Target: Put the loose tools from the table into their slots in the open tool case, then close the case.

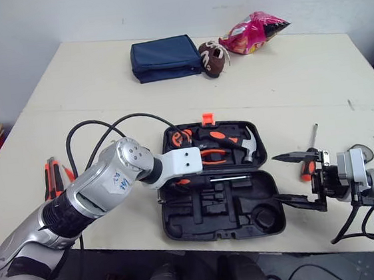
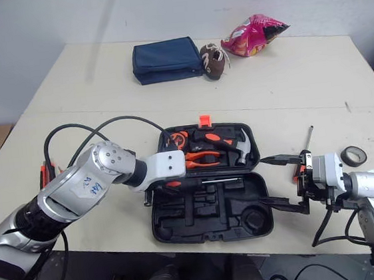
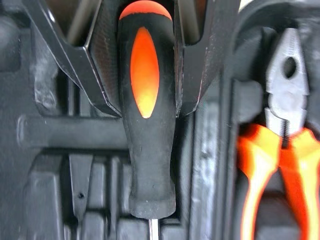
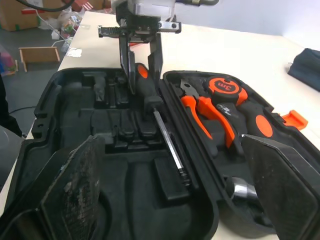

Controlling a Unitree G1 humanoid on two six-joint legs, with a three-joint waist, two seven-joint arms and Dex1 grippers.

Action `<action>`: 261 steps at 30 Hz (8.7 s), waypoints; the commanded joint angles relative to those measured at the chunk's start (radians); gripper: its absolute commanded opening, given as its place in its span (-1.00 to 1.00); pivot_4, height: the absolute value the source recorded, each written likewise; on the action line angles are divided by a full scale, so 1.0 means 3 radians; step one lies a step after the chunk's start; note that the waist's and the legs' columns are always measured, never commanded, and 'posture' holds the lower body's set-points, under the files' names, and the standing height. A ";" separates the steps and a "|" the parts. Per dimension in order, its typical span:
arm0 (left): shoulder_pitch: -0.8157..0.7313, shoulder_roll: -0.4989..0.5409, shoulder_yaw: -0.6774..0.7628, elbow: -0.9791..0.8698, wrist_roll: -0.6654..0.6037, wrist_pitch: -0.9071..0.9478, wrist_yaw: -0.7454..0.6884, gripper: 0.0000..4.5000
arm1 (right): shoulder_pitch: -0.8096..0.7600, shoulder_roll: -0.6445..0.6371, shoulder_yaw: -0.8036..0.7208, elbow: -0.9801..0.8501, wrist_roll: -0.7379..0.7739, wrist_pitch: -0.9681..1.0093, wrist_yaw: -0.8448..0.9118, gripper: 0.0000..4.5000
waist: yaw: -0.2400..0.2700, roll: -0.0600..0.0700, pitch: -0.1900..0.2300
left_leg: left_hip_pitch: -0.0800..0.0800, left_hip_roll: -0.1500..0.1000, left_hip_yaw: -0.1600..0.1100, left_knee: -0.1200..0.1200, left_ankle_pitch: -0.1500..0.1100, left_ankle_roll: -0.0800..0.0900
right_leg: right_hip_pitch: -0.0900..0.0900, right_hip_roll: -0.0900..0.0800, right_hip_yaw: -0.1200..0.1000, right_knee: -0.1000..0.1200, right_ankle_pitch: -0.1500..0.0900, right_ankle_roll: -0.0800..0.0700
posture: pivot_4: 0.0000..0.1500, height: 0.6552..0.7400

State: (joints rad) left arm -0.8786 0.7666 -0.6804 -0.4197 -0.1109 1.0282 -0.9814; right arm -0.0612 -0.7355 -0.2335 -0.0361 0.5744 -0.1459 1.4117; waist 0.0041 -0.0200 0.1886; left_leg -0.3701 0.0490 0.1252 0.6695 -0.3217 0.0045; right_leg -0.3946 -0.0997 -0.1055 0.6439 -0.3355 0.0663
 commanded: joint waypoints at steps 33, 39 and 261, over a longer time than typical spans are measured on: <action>0.0254 -0.0209 0.0824 -0.0251 -0.0259 -0.0490 -0.0031 0.50 | 0.0360 -0.0013 -0.0171 0.0012 0.0291 0.0006 0.0152 1.00 | 0.0053 0.0001 0.0000 | -0.0001 0.0001 -0.0005 0.0023 -0.0002 0.0002 | 0.0004 -0.0005 0.0000 0.0009 0.0000 0.0000 | 1.00 1.00; 0.0949 -0.0772 0.1486 0.0374 -0.0333 -0.1738 0.0375 -0.48 | 0.0372 -0.0035 -0.0198 -0.0116 0.0271 0.0112 0.0009 1.00 | 0.0055 0.0004 -0.0002 | -0.0001 0.0003 -0.0012 0.0032 -0.0003 0.0003 | 0.0007 -0.0008 -0.0004 0.0012 0.0000 0.0000 | 1.00 1.00; 0.3158 0.0185 0.3172 -0.0229 -0.1676 -0.2454 -0.0180 1.00 | -0.0977 0.0153 0.1131 -0.0240 -0.0704 0.1068 -0.0434 -0.61 | -0.0027 0.0004 -0.0010 | 0.0002 -0.0007 -0.0011 -0.0019 0.0000 0.0007 | 0.0005 -0.0033 -0.0022 -0.0017 0.0001 -0.0002 | 1.00 1.00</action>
State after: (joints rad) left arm 0.0814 0.8272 0.2820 -0.4725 -0.6169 0.3044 -1.0348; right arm -0.3582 -0.6924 0.1070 -0.1400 0.3990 0.2501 1.2911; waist -0.0041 -0.0189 0.1856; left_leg -0.3698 0.0461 0.1226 0.6639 -0.3218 0.0067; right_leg -0.3936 -0.1097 -0.1116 0.6391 -0.3350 0.0660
